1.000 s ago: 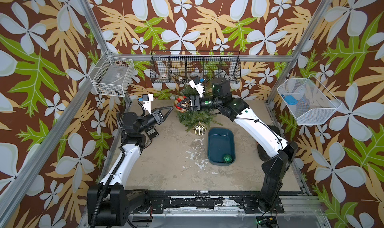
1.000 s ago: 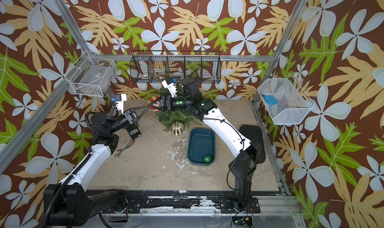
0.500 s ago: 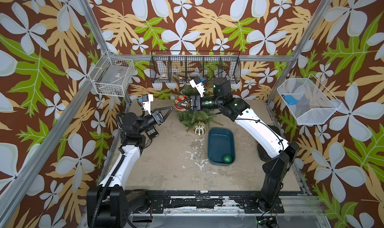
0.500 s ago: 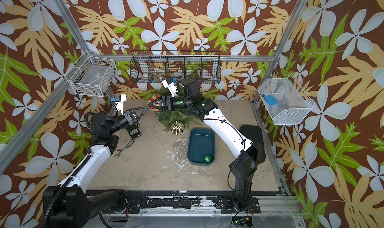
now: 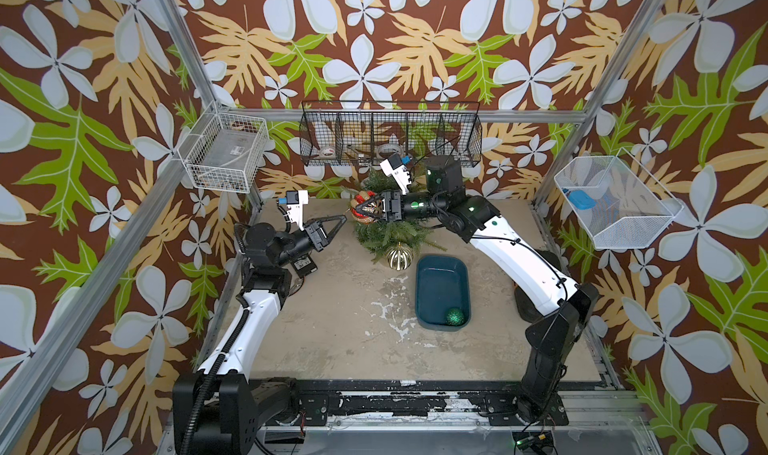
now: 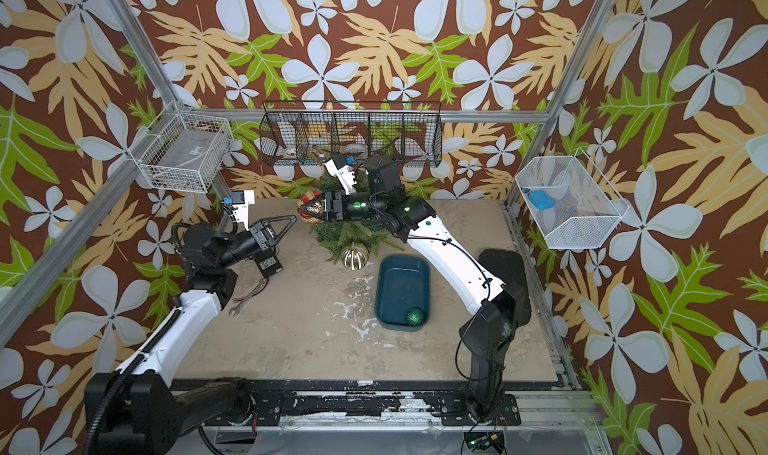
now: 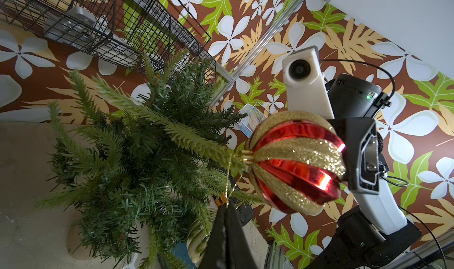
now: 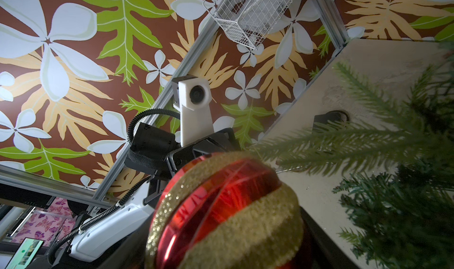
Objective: Decorate the small christmas tree with ornaments
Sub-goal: Hang an ornament on the christmas tree.
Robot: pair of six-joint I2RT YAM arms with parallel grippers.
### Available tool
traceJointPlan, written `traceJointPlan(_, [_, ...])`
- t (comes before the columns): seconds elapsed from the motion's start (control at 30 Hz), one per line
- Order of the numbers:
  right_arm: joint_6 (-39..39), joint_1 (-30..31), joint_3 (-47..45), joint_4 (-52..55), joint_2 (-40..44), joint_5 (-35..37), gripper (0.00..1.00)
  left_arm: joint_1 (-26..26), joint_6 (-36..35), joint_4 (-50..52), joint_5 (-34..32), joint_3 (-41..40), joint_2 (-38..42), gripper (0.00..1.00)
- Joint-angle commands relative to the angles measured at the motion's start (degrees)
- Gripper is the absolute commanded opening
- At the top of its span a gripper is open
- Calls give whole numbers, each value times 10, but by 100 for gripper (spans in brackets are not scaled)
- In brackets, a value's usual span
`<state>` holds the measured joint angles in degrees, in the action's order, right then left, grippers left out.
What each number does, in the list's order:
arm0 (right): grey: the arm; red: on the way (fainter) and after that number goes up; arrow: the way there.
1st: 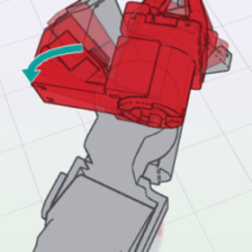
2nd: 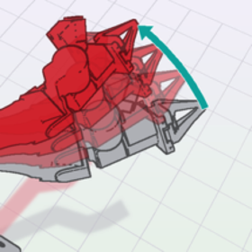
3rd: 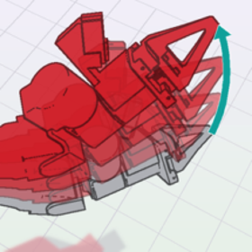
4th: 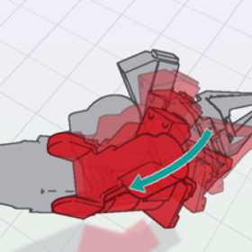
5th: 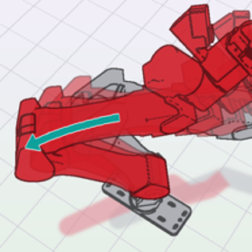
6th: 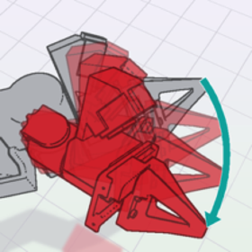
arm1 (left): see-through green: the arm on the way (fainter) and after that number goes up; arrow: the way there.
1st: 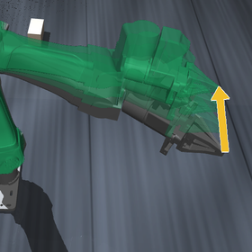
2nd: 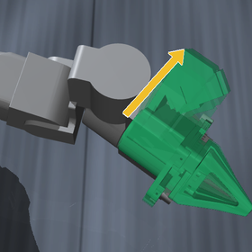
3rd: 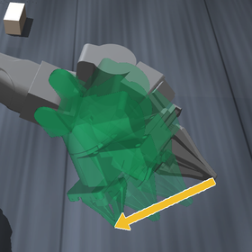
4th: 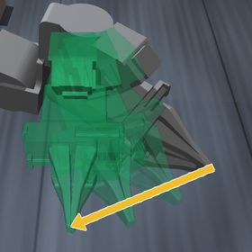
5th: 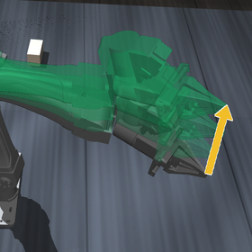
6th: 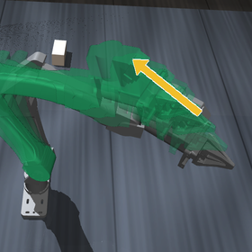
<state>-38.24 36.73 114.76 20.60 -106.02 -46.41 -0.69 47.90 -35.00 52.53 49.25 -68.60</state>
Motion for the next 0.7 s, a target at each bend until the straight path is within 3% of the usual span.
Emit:
traceJointPlan(0.0, [12,-1,4,-12,-2,5,64,-3,-9,-6,-3,11,-7,0])
traceJointPlan(0.67, [21,-10,-13,-10,9,23,64,-19,-30,19,-18,36,-29,0])
